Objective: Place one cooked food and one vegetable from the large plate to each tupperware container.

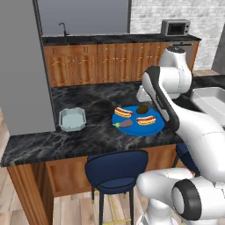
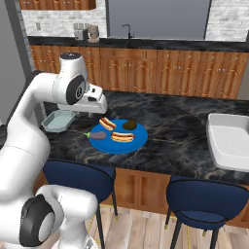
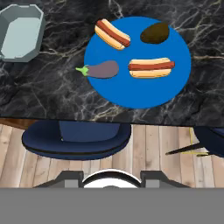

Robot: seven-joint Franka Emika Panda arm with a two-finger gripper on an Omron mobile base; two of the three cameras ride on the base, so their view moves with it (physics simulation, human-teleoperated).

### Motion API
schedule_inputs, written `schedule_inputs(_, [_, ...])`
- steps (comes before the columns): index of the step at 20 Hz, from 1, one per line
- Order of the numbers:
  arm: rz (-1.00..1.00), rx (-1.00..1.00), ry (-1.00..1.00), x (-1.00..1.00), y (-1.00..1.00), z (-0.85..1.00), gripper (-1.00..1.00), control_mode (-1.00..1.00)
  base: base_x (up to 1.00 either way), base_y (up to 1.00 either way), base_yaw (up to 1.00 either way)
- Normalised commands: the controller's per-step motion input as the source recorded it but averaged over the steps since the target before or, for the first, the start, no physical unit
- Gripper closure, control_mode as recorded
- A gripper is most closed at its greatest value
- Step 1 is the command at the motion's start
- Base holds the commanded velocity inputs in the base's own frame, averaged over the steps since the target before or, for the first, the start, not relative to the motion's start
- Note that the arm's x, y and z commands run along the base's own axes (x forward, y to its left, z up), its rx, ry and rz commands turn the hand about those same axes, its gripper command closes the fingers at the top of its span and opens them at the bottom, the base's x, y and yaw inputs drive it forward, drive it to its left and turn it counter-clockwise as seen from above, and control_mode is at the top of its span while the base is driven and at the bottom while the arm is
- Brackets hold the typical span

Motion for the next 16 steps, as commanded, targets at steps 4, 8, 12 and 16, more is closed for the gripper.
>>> schedule_inputs(4, [0.01, -0.01, 0.01, -0.64, 0.00, -0.12, -1.00, -1.00, 0.00, 0.00, 0.00])
schedule_inputs(8, [-0.07, -0.01, 0.03, -0.36, 0.30, -0.54, -1.00, -1.00, 0.00, 0.00, 0.00])
schedule_inputs(12, [-0.27, 0.24, 0.00, 0.00, 0.28, -0.39, -1.00, -1.00, 0.00, 0.00, 0.00])
schedule_inputs(16, [-0.32, 0.24, 0.04, 0.11, 0.19, -0.15, -1.00, -1.00, 0.00, 0.00, 0.00])
